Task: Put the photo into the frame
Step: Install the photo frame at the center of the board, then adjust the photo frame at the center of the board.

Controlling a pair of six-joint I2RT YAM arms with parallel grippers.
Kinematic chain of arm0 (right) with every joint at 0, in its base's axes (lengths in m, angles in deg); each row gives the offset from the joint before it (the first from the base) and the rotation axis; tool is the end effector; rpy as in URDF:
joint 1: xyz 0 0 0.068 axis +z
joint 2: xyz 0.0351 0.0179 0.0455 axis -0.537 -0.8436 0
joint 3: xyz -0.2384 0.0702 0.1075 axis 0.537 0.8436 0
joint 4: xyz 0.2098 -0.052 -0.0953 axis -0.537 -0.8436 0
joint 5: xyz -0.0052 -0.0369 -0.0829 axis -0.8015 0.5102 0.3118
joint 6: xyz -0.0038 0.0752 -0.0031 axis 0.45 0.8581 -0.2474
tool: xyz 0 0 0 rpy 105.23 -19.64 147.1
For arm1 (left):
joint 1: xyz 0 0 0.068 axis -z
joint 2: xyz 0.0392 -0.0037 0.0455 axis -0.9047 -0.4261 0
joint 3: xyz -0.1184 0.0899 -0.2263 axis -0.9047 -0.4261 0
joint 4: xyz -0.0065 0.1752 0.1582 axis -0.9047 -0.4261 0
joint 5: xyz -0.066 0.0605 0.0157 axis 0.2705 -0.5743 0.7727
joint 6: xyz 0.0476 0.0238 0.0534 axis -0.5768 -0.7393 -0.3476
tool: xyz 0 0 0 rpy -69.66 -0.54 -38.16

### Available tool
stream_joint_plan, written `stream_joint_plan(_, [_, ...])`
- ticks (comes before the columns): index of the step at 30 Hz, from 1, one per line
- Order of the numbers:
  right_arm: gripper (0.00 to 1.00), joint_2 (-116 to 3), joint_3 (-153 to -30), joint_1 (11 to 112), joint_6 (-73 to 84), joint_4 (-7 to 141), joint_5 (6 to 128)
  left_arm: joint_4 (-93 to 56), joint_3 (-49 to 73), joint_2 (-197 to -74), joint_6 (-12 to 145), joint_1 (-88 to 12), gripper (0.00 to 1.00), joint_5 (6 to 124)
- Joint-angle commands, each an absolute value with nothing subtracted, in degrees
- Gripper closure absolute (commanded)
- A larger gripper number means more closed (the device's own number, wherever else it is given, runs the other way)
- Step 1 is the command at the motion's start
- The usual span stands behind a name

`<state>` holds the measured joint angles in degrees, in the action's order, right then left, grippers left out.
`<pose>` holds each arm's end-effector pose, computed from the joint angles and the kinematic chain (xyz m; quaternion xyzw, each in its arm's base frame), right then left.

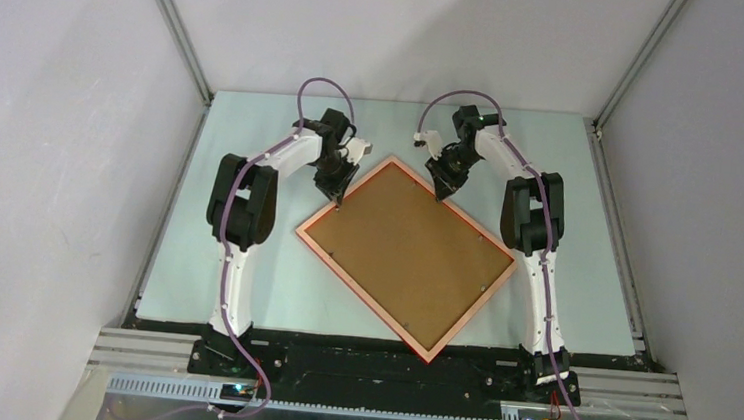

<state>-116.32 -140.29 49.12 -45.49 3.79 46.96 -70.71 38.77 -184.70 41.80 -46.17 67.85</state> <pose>0.4417 0.1632 0.1478 -0.5054 0.8247 0.2146 0.1357 0.3989 -0.1473 0.1552 0.2813 0.9472 -0.1012 0.1162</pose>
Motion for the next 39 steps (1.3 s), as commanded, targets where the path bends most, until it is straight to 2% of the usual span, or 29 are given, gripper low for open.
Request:
stream_joint_plan(1, [1.00,-115.52,-138.98,48.79,-46.54,4.99,48.05,-70.64,38.31,-181.92,40.86,-47.13,0.78,63.90])
stream_joint_plan(2, [1.00,-115.56,-138.98,48.81,-46.53,5.03,48.18,-70.64,38.20,-181.78,40.97,-47.19,0.77,63.91])
stream_joint_plan(5, [1.00,-115.61,-138.98,48.82,-46.29,5.14,48.19,-70.71,37.81,-181.68,41.04,-47.20,0.68,64.17])
stream_joint_plan(6, [1.00,-115.65,-138.98,48.83,-46.28,5.10,48.23,-70.66,37.87,-181.69,41.06,-47.20,0.60,64.22])
stream_joint_plan(10, [1.00,-115.70,-138.98,48.76,-45.78,5.43,48.44,-70.64,39.01,-181.69,41.55,-47.18,0.43,64.40])
stream_joint_plan(14, [0.99,-115.06,-138.81,48.62,-43.75,6.92,47.98,-70.62,41.29,-182.30,42.32,-47.20,0.35,65.64])
stream_joint_plan(17, [0.89,-114.40,-138.70,48.27,-41.09,8.08,47.48,-70.59,43.34,-183.51,43.06,-47.19,0.34,66.69])
stream_joint_plan(21, [0.72,-113.19,-138.51,47.57,-38.96,9.08,47.27,-70.63,46.49,-185.26,44.29,-47.20,0.35,68.20])
stream_joint_plan(28, [0.58,-109.74,-136.06,46.39,-36.03,10.12,46.09,-70.64,50.57,-188.63,45.44,-47.07,0.38,71.06])
stream_joint_plan(31, [0.47,-107.14,-134.51,45.07,-33.92,11.02,44.43,-70.62,51.16,-189.28,45.48,-47.05,0.37,71.52])
stream_joint_plan(35, [0.42,-103.29,-130.68,43.46,-30.37,12.79,42.65,-70.64,51.55,-190.27,45.52,-46.84,0.36,71.90])
stream_joint_plan(39, [0.41,-97.55,-123.50,41.88,-28.34,15.09,42.20,-70.64,51.13,-190.74,45.60,-46.60,0.39,72.03])
